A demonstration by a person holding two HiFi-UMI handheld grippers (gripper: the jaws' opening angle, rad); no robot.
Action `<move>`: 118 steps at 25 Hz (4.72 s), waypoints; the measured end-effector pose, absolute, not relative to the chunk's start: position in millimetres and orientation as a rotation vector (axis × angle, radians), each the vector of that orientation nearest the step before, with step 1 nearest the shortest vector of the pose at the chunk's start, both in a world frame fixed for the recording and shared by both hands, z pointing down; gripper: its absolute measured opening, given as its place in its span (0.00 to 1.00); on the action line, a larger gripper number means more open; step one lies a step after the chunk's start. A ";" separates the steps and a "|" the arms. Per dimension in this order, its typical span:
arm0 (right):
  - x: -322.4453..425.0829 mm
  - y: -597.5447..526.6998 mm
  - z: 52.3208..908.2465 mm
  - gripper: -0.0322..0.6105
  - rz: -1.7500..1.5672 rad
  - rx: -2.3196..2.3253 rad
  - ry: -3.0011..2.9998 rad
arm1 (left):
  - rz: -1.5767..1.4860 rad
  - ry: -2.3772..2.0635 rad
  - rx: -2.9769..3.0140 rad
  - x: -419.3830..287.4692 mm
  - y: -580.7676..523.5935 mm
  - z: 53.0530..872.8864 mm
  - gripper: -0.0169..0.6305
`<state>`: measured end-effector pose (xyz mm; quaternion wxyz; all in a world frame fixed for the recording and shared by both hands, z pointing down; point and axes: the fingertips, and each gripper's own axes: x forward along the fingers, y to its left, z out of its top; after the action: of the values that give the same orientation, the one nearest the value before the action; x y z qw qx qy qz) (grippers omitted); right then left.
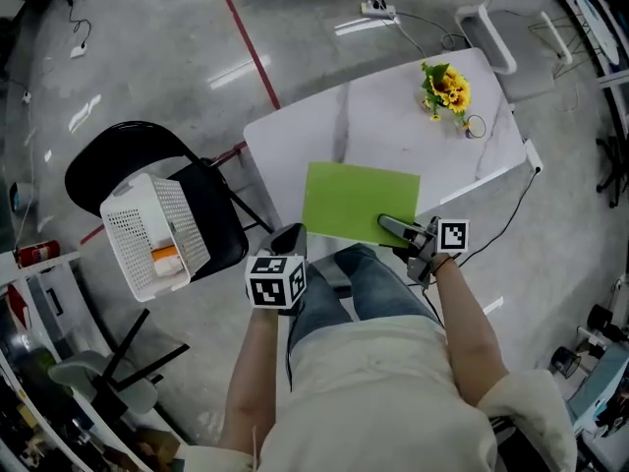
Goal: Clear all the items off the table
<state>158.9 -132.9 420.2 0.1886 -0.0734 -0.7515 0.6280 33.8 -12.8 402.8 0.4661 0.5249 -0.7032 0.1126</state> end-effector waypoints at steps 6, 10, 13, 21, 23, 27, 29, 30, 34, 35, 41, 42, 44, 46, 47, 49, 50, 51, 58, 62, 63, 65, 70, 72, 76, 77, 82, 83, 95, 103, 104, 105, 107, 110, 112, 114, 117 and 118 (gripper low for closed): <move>123.1 -106.5 405.5 0.24 1.701 -0.328 -2.055 | 0.187 -1.819 1.197 9.5 17.8 385.1 0.04; 97.9 -80.9 397.9 0.24 1.644 -0.423 -2.008 | 0.153 -1.863 1.142 -4.8 44.7 377.0 0.04; 76.0 -63.2 389.5 0.24 1.577 -0.507 -1.992 | 0.137 -1.896 1.095 -15.0 66.1 373.2 0.04; 7.4 -33.3 372.5 0.24 1.455 -0.594 -1.964 | 0.080 -1.988 0.985 -58.5 117.4 356.1 0.04; -11.5 -28.5 374.3 0.24 1.379 -0.582 -1.962 | 0.059 -2.018 0.950 -71.1 132.1 352.1 0.04; -51.1 -1.0 366.2 0.24 1.352 -0.639 -1.933 | 0.011 -2.072 0.871 -94.8 165.3 346.3 0.04; -71.4 17.9 358.7 0.24 1.368 -0.690 -1.920 | -0.009 -2.092 0.830 -105.6 184.4 343.9 0.04; -80.3 26.3 357.2 0.24 1.368 -0.701 -1.911 | -0.020 -2.101 0.809 -110.7 194.6 343.1 0.04; -115.3 62.3 353.1 0.24 1.355 -0.757 -1.878 | -0.067 -2.136 0.709 -127.6 238.3 342.7 0.04; -122.7 70.4 353.4 0.24 1.349 -0.765 -1.869 | -0.081 -2.142 0.682 -130.6 248.4 343.2 0.04; -161.3 118.1 362.3 0.24 1.263 -0.795 -1.836 | -0.142 -2.163 0.557 -146.5 300.2 349.8 0.04; -167.2 125.4 364.1 0.24 1.252 -0.797 -1.831 | -0.149 -2.164 0.542 -149.3 307.0 351.1 0.04; -178.2 138.3 368.3 0.24 1.239 -0.789 -1.819 | -0.165 -2.165 0.516 -155.0 318.5 352.9 0.04; -186.8 148.7 373.5 0.24 1.220 -0.780 -1.812 | -0.178 -2.167 0.497 -159.5 327.1 354.4 0.04; -189.9 152.4 376.6 0.24 1.209 -0.772 -1.809 | -0.183 -2.168 0.490 -160.9 329.9 355.2 0.04; -193.8 158.7 383.0 0.24 1.197 -0.741 -1.796 | -0.190 -2.170 0.483 -162.6 333.4 357.0 0.04; -196.7 163.7 385.1 0.24 1.201 -0.730 -1.786 | -0.194 -2.170 0.481 -164.1 335.8 358.4 0.04; -201.2 171.3 386.2 0.24 1.215 -0.726 -1.776 | -0.197 -2.168 0.478 -166.8 339.8 360.3 0.04; -238.7 216.6 394.4 0.24 1.246 -0.726 -1.755 | -0.229 -2.150 0.468 -191.4 362.6 374.0 0.04; -252.6 228.7 409.0 0.24 1.190 -0.675 -1.757 | -0.238 -2.139 0.477 -200.3 367.4 380.1 0.04; -256.0 230.8 413.4 0.24 1.173 -0.653 -1.761 | -0.241 -2.138 0.480 -202.5 368.3 381.2 0.04; -263.8 234.5 422.2 0.24 1.141 -0.608 -1.770 | -0.248 -2.137 0.485 -207.4 369.9 383.7 0.04; -283.3 246.3 438.7 0.24 1.063 -0.515 -1.781 | -0.273 -2.127 0.492 -217.2 373.0 390.1 0.04; -289.2 253.4 443.3 0.24 1.039 -0.493 -1.780 | -0.277 -2.123 0.497 -218.9 374.6 392.3 0.04; -300.6 265.6 452.8 0.24 0.997 -0.451 -1.784 | -0.288 -2.113 0.500 -220.5 376.3 398.5 0.04; -304.1 268.5 455.3 0.24 0.989 -0.438 -1.787 | -0.291 -2.110 0.501 -220.9 376.6 400.2 0.04; -319.9 282.3 468.6 0.24 0.937 -0.376 -1.792 | -0.313 -2.098 0.500 -222.8 376.8 408.1 0.04; -322.7 284.8 471.6 0.24 0.919 -0.363 -1.792 | -0.317 -2.097 0.500 -223.4 376.8 409.3 0.04; -341.9 311.0 514.9 0.24 0.728 -0.226 -1.761 | -0.344 -2.082 0.470 -225.2 392.0 425.7 0.04; -361.1 313.6 530.3 0.24 0.776 -0.129 -1.760 | -0.370 -2.063 0.449 -222.0 399.8 438.6 0.04; -364.1 313.5 529.8 0.24 0.788 -0.124 -1.768 | -0.369 -2.061 0.452 -221.7 399.7 439.5 0.04; -366.8 313.3 529.0 0.24 0.798 -0.122 -1.778 | -0.369 -2.059 0.455 -221.1 399.2 440.3 0.04; -369.3 312.9 528.7 0.24 0.804 -0.124 -1.790 | -0.369 -2.055 0.460 -219.8 397.9 441.6 0.04; -366.3 312.2 531.9 0.24 0.784 -0.120 -1.784 | -0.367 -2.053 0.467 -218.1 394.7 441.8 0.04; -363.4 311.0 534.0 0.24 0.783 -0.111 -1.782 | -0.365 -2.052 0.472 -217.0 391.5 440.4 0.04; -360.4 312.2 536.4 0.25 0.807 -0.098 -1.772 | -0.364 -2.052 0.475 -215.7 389.8 438.8 0.04; -357.2 319.5 539.6 0.27 0.853 -0.087 -1.748 | -0.366 -2.053 0.473 -214.3 391.4 438.4 0.04; -356.6 321.6 540.0 0.31 0.859 -0.092 -1.741 | -0.367 -2.053 0.473 -213.9 391.3 438.4 0.04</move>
<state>-356.6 321.6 540.0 0.5636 -0.0390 -0.7399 0.3652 -213.9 391.3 438.4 0.4808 0.1938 -0.8419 -0.1503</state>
